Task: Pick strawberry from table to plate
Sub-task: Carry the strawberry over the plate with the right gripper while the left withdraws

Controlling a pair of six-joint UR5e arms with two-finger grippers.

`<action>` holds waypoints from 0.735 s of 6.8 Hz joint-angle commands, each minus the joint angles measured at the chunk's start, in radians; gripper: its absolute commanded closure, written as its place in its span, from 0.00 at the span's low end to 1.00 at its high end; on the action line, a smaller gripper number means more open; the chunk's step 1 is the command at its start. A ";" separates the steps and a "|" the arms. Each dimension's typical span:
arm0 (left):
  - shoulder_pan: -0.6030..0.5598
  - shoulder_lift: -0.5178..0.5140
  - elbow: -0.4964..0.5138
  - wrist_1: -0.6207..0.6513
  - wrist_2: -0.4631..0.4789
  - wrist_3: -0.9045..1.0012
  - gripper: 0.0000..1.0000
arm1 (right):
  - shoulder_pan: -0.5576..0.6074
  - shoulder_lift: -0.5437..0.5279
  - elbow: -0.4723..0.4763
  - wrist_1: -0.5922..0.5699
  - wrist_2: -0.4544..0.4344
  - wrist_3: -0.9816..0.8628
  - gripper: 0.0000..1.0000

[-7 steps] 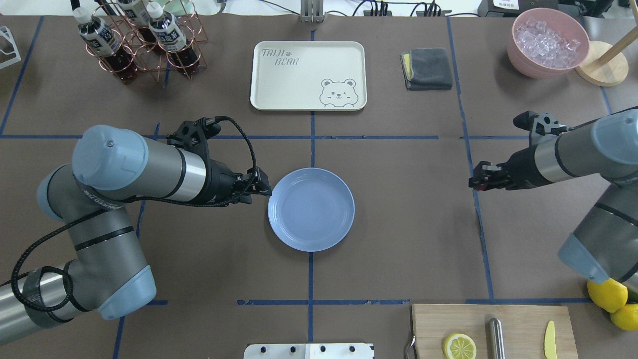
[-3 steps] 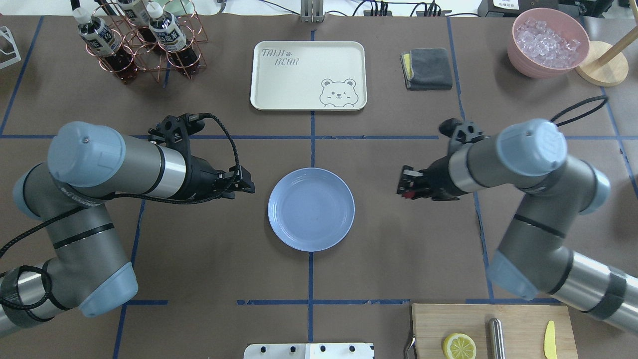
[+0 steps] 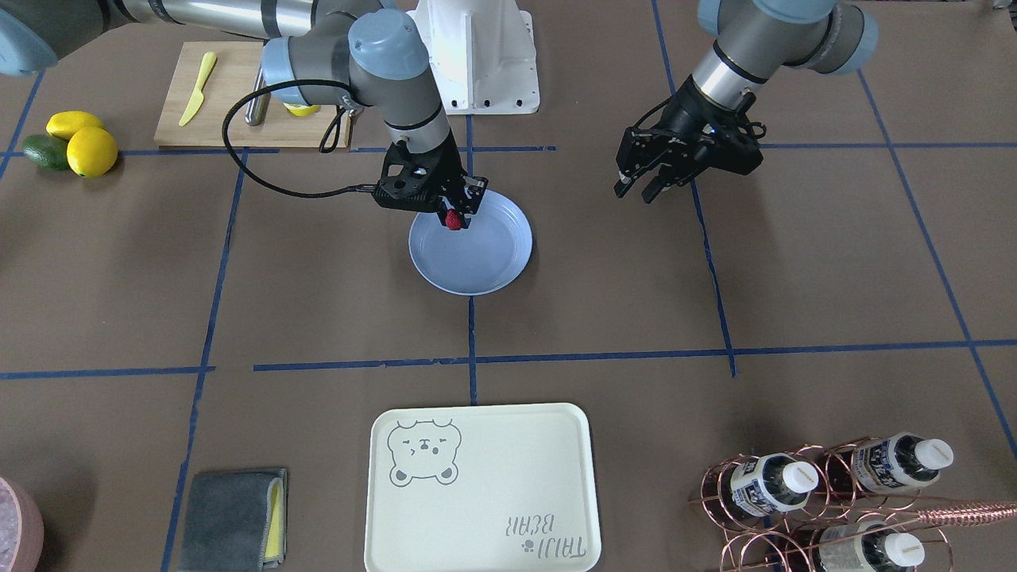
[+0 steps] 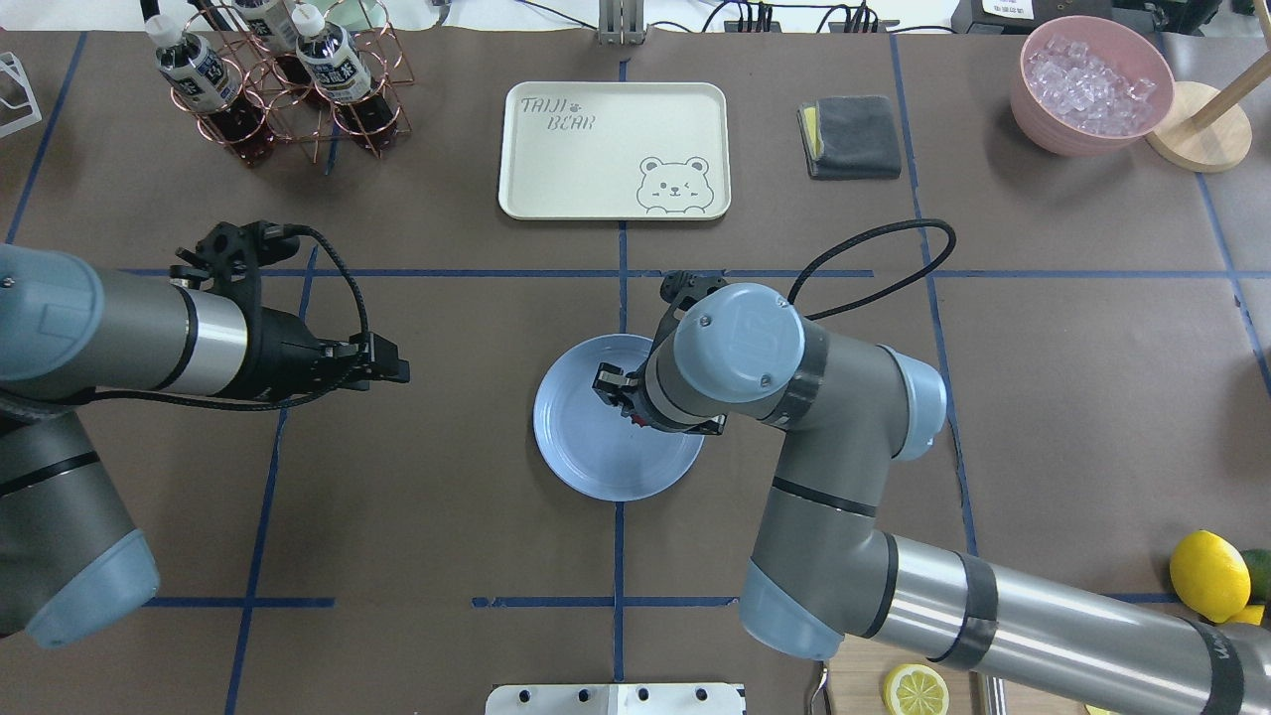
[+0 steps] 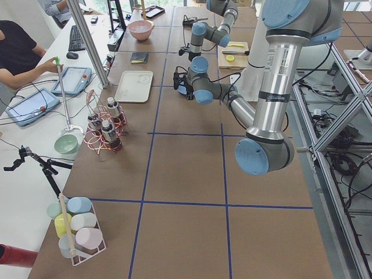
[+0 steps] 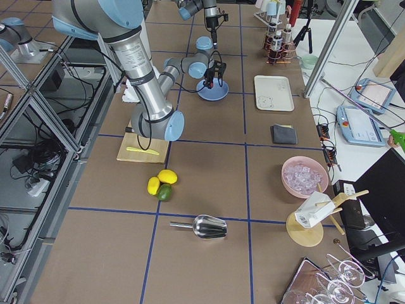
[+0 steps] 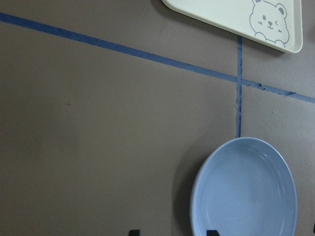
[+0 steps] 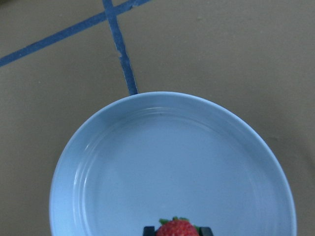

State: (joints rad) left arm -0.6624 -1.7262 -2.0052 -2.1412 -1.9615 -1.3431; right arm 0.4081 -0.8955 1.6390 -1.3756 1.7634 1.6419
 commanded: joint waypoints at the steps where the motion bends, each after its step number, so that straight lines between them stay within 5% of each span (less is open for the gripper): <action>1: -0.040 0.039 -0.009 -0.002 -0.010 0.038 0.45 | -0.025 0.058 -0.104 -0.002 -0.041 0.003 1.00; 5: -0.039 0.031 -0.007 -0.003 -0.011 0.038 0.43 | -0.026 0.069 -0.142 -0.008 -0.042 -0.010 1.00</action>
State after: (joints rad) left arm -0.7014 -1.6940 -2.0131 -2.1433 -1.9715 -1.3056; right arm 0.3822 -0.8289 1.5023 -1.3812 1.7214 1.6335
